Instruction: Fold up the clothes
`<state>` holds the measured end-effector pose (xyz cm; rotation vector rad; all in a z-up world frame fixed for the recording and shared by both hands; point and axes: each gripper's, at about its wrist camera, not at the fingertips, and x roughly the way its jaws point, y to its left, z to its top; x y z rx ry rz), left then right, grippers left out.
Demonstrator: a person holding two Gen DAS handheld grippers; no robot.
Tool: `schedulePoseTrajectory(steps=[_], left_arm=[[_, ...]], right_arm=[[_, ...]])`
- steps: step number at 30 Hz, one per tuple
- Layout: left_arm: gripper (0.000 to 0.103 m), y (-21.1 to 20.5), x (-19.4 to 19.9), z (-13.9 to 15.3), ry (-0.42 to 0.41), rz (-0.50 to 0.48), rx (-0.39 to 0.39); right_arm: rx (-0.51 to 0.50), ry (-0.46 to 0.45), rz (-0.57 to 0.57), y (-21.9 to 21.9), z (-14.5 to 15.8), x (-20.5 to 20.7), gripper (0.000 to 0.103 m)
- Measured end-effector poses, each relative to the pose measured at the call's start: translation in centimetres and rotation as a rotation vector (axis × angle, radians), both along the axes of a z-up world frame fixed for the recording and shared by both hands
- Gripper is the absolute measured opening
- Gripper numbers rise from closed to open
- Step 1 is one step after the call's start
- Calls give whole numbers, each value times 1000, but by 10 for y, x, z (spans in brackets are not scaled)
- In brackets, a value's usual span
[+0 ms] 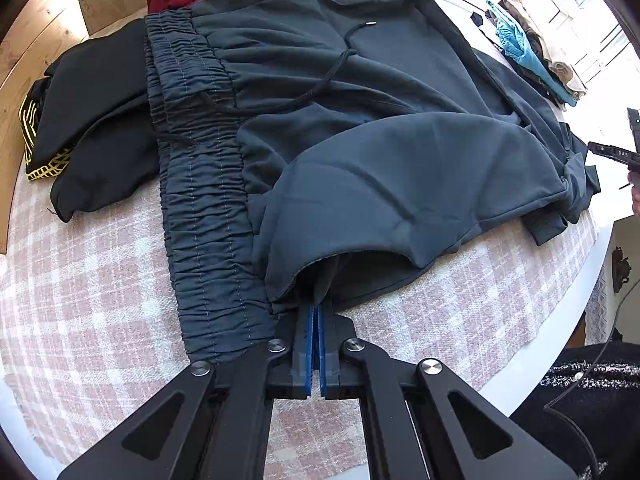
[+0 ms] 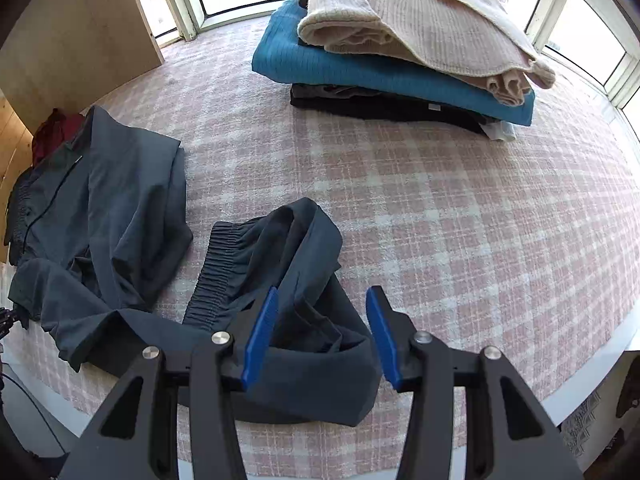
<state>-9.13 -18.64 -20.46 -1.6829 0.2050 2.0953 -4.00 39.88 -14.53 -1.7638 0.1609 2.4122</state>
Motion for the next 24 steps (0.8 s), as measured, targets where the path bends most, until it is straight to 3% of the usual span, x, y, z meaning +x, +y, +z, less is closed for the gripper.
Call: schedulePoseTrajectory(steps=[4,6,7,8,11,15,20,24], left_arm=[[1,-3,6,5,5,2,-6],[1,-4,10,7,7,4,-9],[1,-5,11,9,8,4,-11],[1,-5,13,10,9,5,-12],[1,-7,17,14,12,7,-17],[1,-16,29,25,11,27,-8],[1,-27,44,39,8,54,4],[1,-31,57,41,-16,58,12]], right_arm=[[99,-131,117,-17,-32,-38,45],[94,-171,136,-18,-43,-42,45],[75,-180,142,-18,-46,-41,33],[59,-174,149,-18,-45,-37,11],[12,-136,159,-15,-36,-22,4],[-5,20,53,12,14,12,3],[47,298,-232,75,104,80,3],[53,237,-375,108,100,125,4]])
